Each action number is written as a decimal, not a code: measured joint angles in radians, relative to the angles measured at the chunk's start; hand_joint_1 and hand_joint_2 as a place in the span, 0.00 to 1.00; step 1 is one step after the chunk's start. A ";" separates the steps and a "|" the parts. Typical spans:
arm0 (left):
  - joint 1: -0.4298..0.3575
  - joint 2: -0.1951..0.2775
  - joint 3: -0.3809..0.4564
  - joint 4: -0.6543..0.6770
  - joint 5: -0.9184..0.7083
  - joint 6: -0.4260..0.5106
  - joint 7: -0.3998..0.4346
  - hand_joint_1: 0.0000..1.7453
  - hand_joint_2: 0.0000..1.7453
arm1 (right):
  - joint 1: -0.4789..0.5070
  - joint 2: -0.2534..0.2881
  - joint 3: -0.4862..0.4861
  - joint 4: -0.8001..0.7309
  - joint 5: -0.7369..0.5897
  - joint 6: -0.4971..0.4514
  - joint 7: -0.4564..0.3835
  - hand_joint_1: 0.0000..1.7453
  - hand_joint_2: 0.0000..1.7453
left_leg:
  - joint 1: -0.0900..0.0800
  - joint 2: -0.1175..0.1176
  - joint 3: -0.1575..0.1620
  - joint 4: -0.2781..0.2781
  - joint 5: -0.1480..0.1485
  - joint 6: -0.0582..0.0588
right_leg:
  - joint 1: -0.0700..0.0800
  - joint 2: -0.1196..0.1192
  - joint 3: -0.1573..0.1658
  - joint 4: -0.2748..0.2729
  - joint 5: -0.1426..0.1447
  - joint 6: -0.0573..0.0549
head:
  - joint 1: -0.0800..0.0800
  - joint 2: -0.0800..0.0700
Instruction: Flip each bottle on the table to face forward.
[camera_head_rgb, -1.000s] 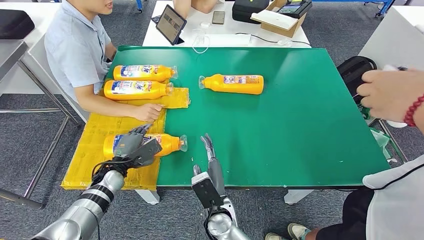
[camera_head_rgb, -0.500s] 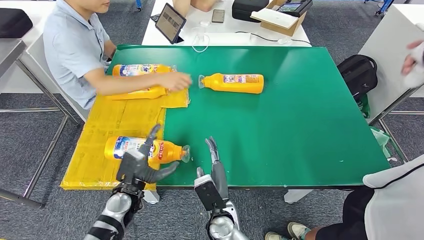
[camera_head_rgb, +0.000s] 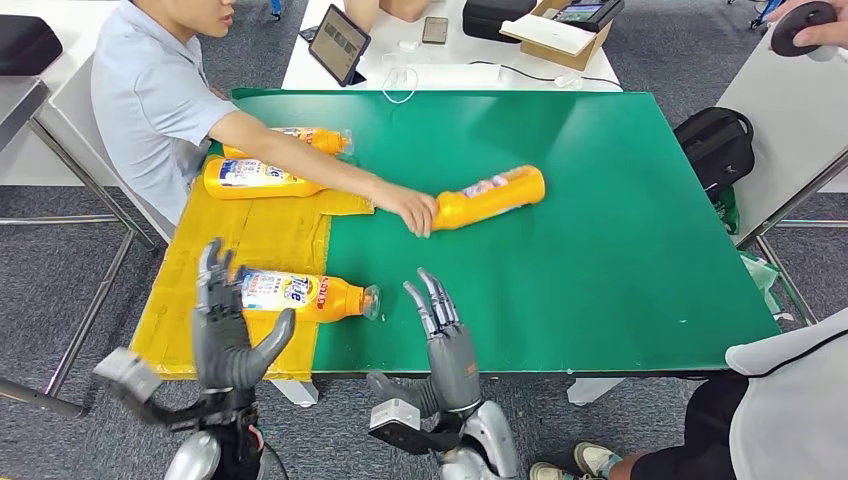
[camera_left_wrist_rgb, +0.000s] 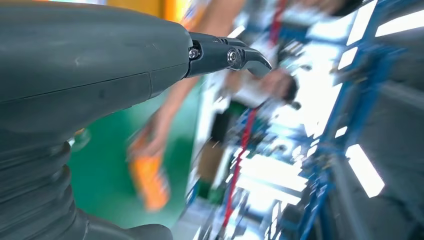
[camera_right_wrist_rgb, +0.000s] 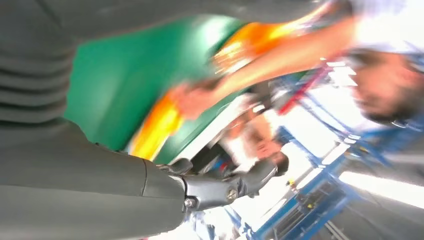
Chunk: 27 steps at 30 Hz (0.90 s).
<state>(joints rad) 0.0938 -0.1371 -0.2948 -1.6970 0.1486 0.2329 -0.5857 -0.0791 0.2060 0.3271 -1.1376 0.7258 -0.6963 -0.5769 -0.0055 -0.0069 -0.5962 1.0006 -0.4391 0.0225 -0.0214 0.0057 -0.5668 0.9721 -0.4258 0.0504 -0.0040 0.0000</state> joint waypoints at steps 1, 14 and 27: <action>0.021 0.003 0.000 -0.030 -0.026 0.019 -0.018 0.00 1.00 | -0.007 -0.019 -0.029 0.004 0.049 0.000 0.039 0.00 1.00 | 0.000 -0.001 0.000 0.000 0.000 0.000 | 0.000 -0.001 0.000 0.000 0.000 0.000 | 0.000 0.000; 0.070 0.015 -0.024 -0.136 -0.181 0.147 -0.045 0.00 1.00 | -0.189 -0.172 -0.195 0.238 0.309 -0.001 0.231 0.00 1.00 | -0.001 -0.002 -0.001 0.001 0.002 0.002 | -0.001 -0.004 0.001 -0.001 0.001 0.001 | 0.000 0.000; 0.027 0.015 -0.034 -0.094 -0.213 0.206 0.026 0.00 1.00 | -0.311 -0.184 -0.192 0.440 0.390 0.005 0.311 0.00 1.00 | -0.001 -0.002 -0.002 0.000 0.002 0.003 | -0.001 -0.004 0.000 -0.001 0.001 0.001 | 0.000 0.000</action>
<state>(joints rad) 0.1206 -0.1225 -0.3290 -1.7911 -0.0645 0.4387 -0.5602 -0.3897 0.0222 0.1351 -0.6973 1.1161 -0.6912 -0.2657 -0.0065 -0.0091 -0.5985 1.0010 -0.4370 0.0251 -0.0223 0.0016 -0.5669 0.9716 -0.4245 0.0516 -0.0037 0.0000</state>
